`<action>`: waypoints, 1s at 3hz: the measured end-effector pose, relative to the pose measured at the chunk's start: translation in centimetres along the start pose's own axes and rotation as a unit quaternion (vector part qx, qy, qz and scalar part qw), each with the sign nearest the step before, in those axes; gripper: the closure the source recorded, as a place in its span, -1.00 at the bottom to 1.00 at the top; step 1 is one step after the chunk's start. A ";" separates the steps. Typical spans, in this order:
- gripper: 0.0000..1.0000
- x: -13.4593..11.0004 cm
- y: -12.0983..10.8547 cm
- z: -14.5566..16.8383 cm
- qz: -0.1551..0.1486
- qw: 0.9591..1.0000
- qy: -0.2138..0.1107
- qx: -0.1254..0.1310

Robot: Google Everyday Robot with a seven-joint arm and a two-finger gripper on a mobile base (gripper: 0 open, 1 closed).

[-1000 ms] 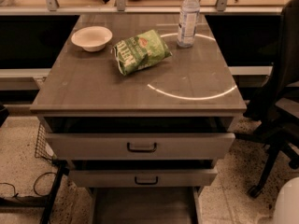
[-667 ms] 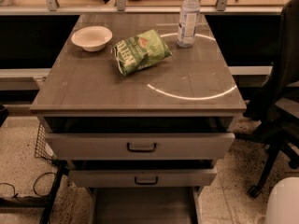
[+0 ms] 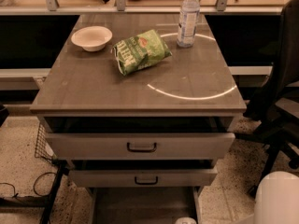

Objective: Close bottom drawer

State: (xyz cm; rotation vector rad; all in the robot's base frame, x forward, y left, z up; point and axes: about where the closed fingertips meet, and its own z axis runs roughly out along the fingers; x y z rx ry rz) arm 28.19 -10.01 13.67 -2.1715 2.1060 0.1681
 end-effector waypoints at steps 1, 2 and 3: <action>1.00 -1.6 -2.4 -0.3 -0.017 1.000 -0.009 0.021; 1.00 -2.4 -4.2 -0.3 -0.027 0.999 -0.016 0.035; 1.00 -3.7 -7.1 -0.2 -0.042 0.997 -0.028 0.056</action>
Offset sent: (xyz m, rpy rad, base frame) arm 0.0929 0.0460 0.0138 0.0788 -0.1662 0.0850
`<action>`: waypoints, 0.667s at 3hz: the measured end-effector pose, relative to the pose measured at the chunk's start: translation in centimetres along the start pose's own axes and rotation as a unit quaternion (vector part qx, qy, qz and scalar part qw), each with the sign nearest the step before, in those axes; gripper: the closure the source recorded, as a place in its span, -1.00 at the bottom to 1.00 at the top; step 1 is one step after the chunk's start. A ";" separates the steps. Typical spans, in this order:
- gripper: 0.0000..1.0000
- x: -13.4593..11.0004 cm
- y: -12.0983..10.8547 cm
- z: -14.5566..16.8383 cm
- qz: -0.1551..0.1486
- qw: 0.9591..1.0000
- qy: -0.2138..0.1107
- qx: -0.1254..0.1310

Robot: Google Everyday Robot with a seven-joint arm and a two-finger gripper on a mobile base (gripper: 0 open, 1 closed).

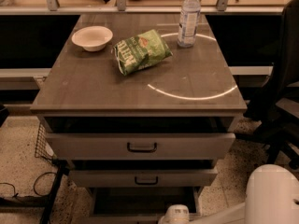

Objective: Close bottom drawer

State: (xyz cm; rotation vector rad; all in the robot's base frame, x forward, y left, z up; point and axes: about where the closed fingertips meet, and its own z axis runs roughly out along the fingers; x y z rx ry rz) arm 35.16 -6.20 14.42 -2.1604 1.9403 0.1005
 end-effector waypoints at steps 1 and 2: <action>1.00 -1.1 -2.6 0.2 -0.014 1.000 -0.006 0.017; 1.00 -0.8 -2.6 0.2 -0.014 1.000 -0.006 0.017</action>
Offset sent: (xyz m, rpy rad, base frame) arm 0.0828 0.0473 0.0209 0.0284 -0.1323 0.0704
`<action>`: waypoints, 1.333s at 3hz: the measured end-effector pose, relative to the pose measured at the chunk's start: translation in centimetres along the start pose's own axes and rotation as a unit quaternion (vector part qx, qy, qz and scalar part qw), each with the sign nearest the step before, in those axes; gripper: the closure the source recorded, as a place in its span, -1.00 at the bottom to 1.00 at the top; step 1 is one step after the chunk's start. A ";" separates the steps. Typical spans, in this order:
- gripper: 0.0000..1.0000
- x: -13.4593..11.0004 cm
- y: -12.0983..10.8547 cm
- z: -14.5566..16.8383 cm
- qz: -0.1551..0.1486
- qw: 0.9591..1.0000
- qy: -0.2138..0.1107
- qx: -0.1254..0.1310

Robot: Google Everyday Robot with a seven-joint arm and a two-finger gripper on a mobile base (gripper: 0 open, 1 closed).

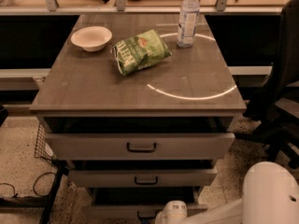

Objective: Close bottom drawer

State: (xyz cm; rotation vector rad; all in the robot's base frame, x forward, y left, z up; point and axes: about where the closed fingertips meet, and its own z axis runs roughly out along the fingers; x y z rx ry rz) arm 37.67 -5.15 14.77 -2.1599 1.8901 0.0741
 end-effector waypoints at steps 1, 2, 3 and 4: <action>1.00 -1.6 -3.2 0.0 -0.016 1.000 -0.004 0.021; 1.00 -2.9 -5.6 -0.2 -0.029 0.999 -0.011 0.035; 1.00 -3.8 -7.2 -0.3 -0.037 0.998 -0.016 0.045; 1.00 -4.0 -8.2 -0.3 -0.038 0.998 -0.019 0.048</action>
Offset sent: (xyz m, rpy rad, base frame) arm 0.0790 0.0524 0.0289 0.0431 -0.1225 0.0698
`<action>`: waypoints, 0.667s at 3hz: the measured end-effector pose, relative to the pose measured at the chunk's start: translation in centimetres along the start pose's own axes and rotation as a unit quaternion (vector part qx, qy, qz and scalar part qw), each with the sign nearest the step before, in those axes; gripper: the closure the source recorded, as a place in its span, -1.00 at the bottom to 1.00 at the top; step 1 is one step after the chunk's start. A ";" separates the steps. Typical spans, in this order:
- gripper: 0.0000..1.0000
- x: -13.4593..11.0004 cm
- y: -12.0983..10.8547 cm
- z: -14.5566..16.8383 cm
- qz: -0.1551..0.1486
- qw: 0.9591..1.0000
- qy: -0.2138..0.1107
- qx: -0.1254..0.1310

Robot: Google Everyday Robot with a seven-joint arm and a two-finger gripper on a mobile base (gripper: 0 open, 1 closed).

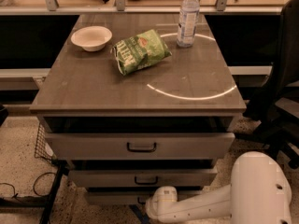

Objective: Close bottom drawer

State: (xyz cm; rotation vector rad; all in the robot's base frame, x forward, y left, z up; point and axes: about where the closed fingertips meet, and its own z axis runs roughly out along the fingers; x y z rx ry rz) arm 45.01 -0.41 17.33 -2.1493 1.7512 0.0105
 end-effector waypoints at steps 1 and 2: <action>1.00 1.3 -0.9 -0.3 0.026 1.000 -0.007 0.012; 1.00 1.4 -1.0 -0.3 0.029 0.999 -0.008 0.014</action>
Offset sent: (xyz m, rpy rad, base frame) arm 0.0175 -0.0199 0.0052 0.0503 -0.0135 -0.0782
